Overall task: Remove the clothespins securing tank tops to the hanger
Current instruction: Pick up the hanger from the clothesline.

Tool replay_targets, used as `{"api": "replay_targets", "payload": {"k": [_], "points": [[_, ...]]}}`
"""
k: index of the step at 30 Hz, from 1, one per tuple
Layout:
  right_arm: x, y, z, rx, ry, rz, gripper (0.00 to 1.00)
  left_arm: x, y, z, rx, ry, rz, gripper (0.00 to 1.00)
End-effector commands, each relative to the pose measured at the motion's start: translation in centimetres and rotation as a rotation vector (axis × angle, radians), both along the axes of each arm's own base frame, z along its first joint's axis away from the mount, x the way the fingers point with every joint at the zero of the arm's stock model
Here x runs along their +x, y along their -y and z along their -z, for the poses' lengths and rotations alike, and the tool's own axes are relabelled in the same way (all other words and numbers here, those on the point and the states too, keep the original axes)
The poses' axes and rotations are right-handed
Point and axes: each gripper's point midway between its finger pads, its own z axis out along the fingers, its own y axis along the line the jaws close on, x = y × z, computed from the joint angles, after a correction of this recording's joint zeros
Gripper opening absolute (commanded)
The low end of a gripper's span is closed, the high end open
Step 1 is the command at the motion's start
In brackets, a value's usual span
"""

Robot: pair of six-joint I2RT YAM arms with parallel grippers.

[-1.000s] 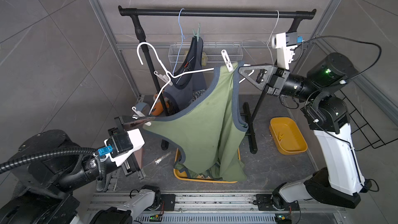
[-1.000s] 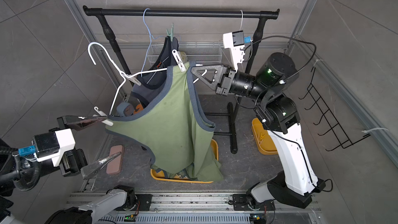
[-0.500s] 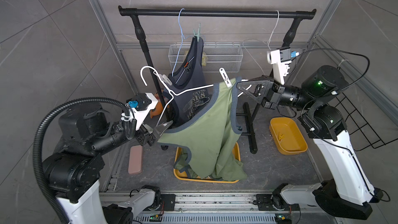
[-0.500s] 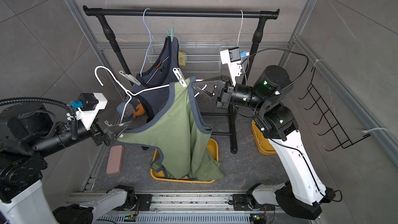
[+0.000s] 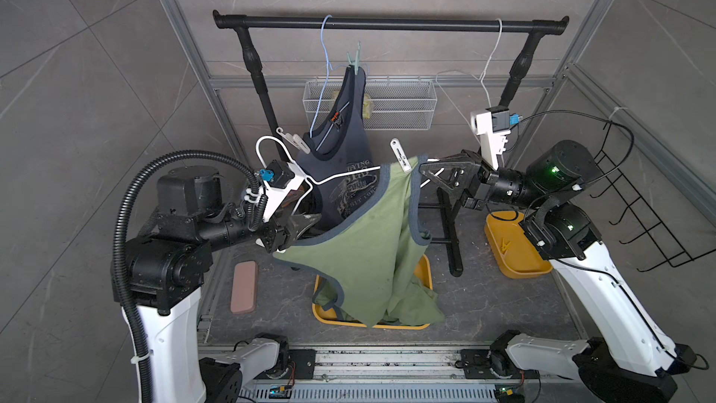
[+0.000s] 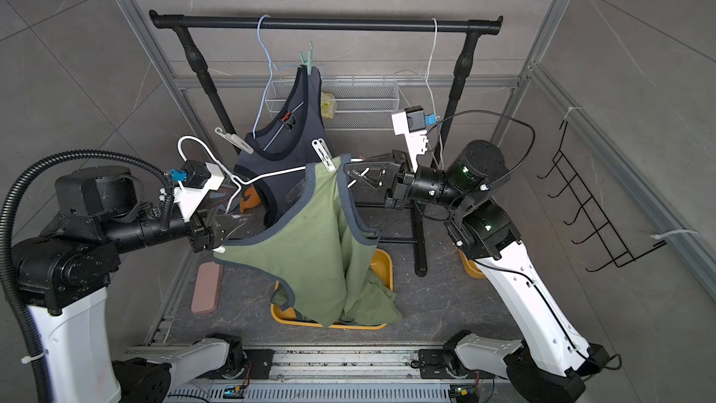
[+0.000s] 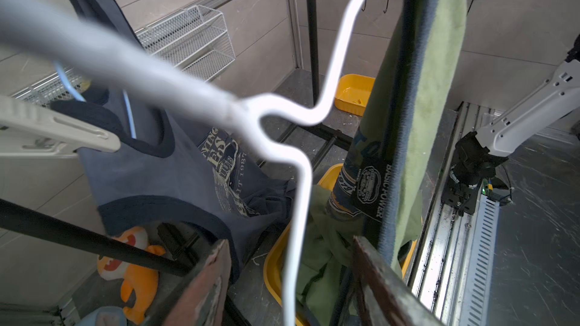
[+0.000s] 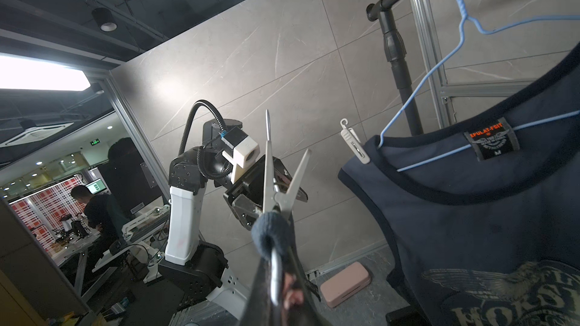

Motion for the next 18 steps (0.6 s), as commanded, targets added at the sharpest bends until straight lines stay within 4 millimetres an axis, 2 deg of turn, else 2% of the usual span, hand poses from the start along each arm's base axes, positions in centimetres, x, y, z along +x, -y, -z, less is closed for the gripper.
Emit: {"api": "replay_targets", "payload": {"k": [1, 8, 9, 15, 18], "points": [[-1.4, 0.5, -2.1, 0.083, 0.079, -0.017, 0.00, -1.6, 0.7, 0.3, -0.013, -0.015, 0.087, 0.52], [-0.5, -1.0, 0.5, 0.007, 0.021, -0.027, 0.00, -0.5, 0.3, 0.7, 0.021, 0.001, 0.050, 0.06], [-0.3, -1.2, 1.2, -0.016, 0.008, -0.024, 0.04, -0.1, 0.1, 0.7, 0.028, 0.006, 0.031, 0.00], [1.5, -1.2, 6.0, -0.203, -0.075, 0.081, 0.19, 1.3, -0.4, 0.7, 0.072, 0.041, -0.010, 0.00], [2.4, -0.6, 8.4, -0.305, -0.105, 0.155, 0.36, 2.0, -0.6, 0.6, 0.089, 0.055, -0.024, 0.00]]}}
